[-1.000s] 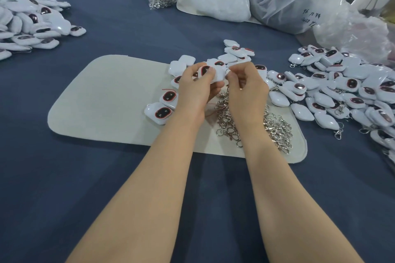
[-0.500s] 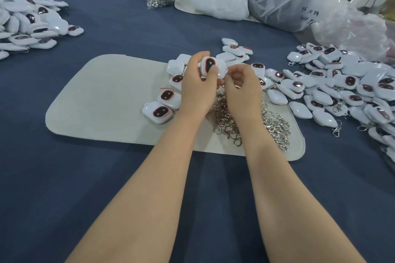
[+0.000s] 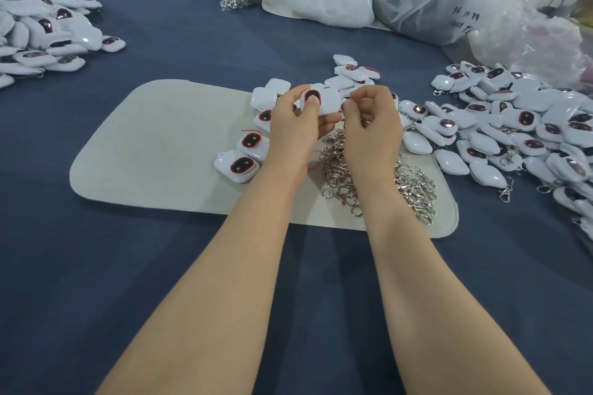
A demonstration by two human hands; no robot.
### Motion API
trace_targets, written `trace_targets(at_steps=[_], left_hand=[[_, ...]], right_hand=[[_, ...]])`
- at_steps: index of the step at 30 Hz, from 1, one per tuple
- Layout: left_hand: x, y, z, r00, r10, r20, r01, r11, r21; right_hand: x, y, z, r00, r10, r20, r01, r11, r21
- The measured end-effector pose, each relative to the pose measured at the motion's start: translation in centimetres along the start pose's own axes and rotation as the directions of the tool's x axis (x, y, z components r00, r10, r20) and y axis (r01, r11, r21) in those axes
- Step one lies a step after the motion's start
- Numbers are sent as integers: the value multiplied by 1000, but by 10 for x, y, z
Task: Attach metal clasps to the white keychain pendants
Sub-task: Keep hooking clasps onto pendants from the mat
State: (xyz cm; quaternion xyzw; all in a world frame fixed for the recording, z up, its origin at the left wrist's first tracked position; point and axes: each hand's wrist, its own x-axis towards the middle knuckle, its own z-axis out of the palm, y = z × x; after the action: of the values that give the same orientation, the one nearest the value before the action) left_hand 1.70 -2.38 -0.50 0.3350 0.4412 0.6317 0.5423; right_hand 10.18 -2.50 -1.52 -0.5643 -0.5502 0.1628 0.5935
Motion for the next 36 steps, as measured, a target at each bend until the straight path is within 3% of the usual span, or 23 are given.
trace_targets(at_steps=[5, 12, 17, 20, 24, 28, 36], left_hand=[[-1, 0, -1, 999, 14, -32, -13, 999, 34], [-3, -3, -4, 957, 285, 58, -288, 901, 324], [-5, -4, -4, 925, 355, 136, -379, 824, 421], [-2, -4, -3, 950, 308, 59, -307, 879, 364], [3, -3, -1, 993, 105, -60, -96, 986, 137], [4, -2, -1, 997, -30, -69, 27, 999, -44], [2, 0, -1, 994, -89, -58, 85, 994, -70]], right_hand=[[-1, 1, 0, 997, -73, 3, 73, 994, -78], [1, 7, 1, 996, -67, 62, 77, 982, -173], [0, 8, 0, 993, -38, 112, 56, 984, -167], [0, 5, 1, 996, -14, 91, 24, 994, -109], [0, 2, 1, 989, 45, 139, -41, 999, -33], [1, 2, 2, 988, 76, 134, -77, 997, 1], [0, 1, 3, 997, 68, 33, -69, 997, 37]])
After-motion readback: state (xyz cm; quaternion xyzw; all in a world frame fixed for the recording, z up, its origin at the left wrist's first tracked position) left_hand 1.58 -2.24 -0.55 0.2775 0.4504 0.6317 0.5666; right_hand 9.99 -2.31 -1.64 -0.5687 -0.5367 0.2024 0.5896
